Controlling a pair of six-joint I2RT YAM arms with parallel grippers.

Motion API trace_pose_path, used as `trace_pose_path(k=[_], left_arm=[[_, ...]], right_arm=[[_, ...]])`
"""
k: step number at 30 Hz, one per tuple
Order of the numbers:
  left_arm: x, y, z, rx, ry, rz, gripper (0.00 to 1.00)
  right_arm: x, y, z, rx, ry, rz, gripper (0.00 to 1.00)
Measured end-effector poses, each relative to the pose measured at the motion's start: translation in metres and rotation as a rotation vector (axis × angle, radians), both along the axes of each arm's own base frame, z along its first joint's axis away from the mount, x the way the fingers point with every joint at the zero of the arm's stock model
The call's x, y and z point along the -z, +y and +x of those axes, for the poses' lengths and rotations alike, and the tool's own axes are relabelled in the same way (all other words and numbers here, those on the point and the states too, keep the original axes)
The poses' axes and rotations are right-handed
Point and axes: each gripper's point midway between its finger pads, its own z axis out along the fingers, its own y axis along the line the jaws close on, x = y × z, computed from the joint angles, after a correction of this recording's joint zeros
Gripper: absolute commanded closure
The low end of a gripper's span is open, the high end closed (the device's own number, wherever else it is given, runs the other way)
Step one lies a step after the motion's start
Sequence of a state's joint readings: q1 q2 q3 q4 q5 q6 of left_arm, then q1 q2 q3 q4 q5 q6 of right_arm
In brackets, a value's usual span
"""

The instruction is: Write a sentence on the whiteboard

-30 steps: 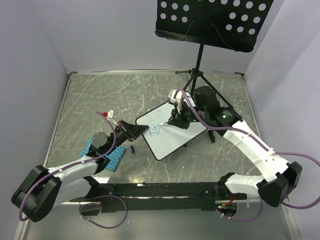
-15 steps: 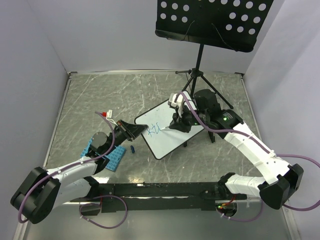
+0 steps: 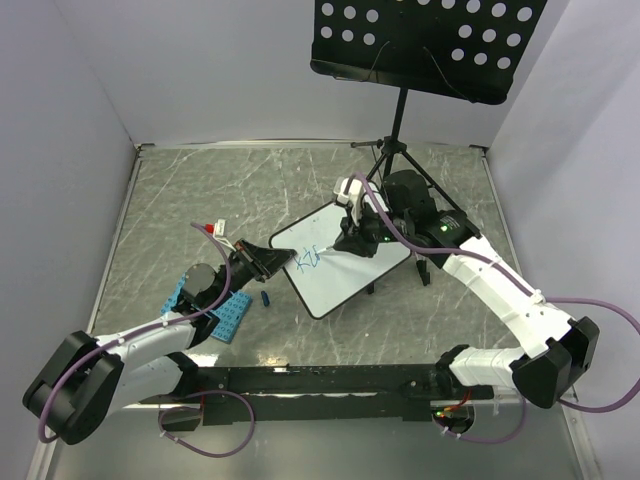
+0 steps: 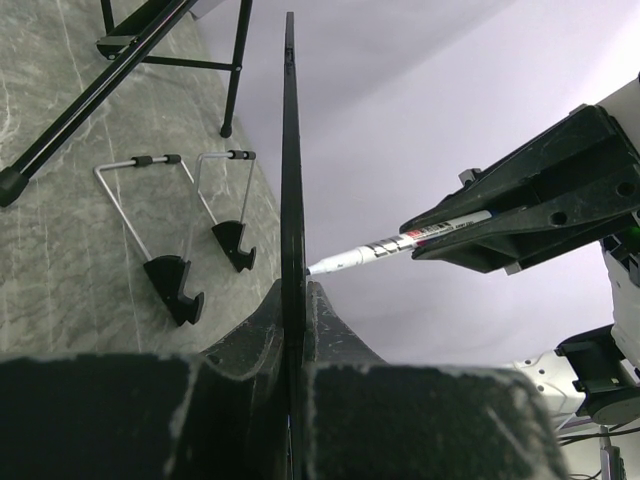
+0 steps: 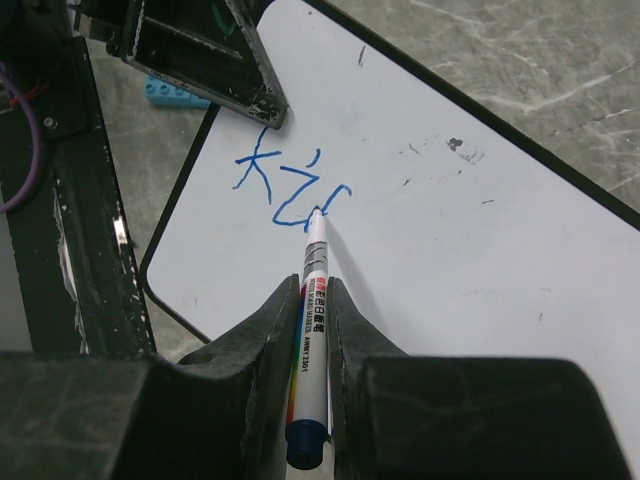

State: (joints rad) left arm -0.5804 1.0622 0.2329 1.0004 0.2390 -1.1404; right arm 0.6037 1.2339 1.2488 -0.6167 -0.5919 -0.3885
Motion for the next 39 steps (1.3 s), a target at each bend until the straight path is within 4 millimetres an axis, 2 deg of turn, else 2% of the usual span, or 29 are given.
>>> trace_pose_path(k=[10, 25, 39], left_arm=[[0.000, -0.001, -0.001, 0.005, -0.001, -0.002, 0.99], [0.001, -0.001, 0.000, 0.007, -0.001, 0.001, 0.99], [0.002, 0.003, 0.003, -0.004, 0.001, 0.008, 0.99]], right_arm=[[-0.007, -0.002, 0.012, 0.035, -0.011, 0.019, 1.00], [-0.008, -0.010, 0.019, 0.070, -0.008, 0.022, 1.00], [0.011, -0.019, 0.003, 0.043, 0.026, -0.013, 1.00]])
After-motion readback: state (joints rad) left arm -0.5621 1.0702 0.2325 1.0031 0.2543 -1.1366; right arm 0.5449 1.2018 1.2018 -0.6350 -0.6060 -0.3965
